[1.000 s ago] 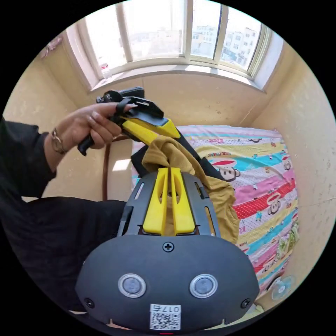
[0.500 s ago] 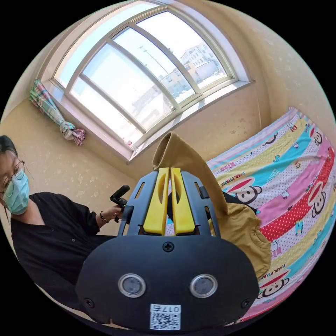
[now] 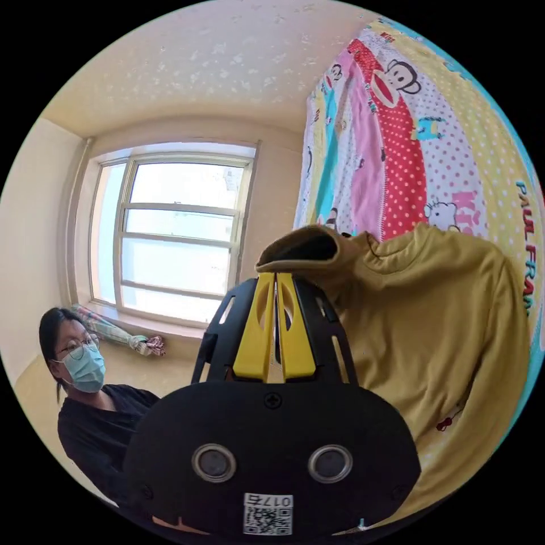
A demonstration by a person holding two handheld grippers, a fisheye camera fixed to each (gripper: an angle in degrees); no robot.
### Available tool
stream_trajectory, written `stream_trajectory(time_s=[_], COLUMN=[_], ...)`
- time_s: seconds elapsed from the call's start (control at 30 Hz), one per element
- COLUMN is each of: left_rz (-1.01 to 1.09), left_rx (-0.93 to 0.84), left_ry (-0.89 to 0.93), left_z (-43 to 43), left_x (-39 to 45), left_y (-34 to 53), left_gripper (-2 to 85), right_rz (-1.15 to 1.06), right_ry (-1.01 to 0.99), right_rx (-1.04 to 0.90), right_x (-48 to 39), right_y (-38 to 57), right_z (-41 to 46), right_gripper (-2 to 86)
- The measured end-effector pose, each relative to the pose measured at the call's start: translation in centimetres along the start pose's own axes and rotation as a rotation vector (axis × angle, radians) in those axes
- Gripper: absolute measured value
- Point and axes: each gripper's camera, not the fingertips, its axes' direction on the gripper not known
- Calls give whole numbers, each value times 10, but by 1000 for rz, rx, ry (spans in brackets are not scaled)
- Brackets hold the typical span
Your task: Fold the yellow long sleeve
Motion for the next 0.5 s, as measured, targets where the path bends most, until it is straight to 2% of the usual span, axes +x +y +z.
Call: stream_trajectory(time_s=[0.07, 0.13, 0.2, 0.27, 0.37, 0.5], left_rz=[14, 6, -3, -18, -9, 12], left_rx=[48, 66, 88, 105, 94, 37], left_ry=[-51, -58, -48, -87, -159, -182], left_z=[-3, -1, 3, 9, 17, 31], left_x=[2, -2, -8, -17, -27, -34], left_y=[-10, -16, -23, -30, -36, -43], left_gripper=[116, 123, 129, 132, 134, 139], right_rz=[-86, -55, 27, 220, 364, 366], right_ry=[17, 90, 208, 329, 419, 315], right_rx=[12, 46, 102, 151, 205, 279], right_x=[-59, -71, -53, 8, 79, 99], right_y=[-13, -7, 8, 30, 62, 105], right_z=[-14, -34, -60, -97, -132, -160], right_gripper=[4, 4, 4, 6, 13, 45])
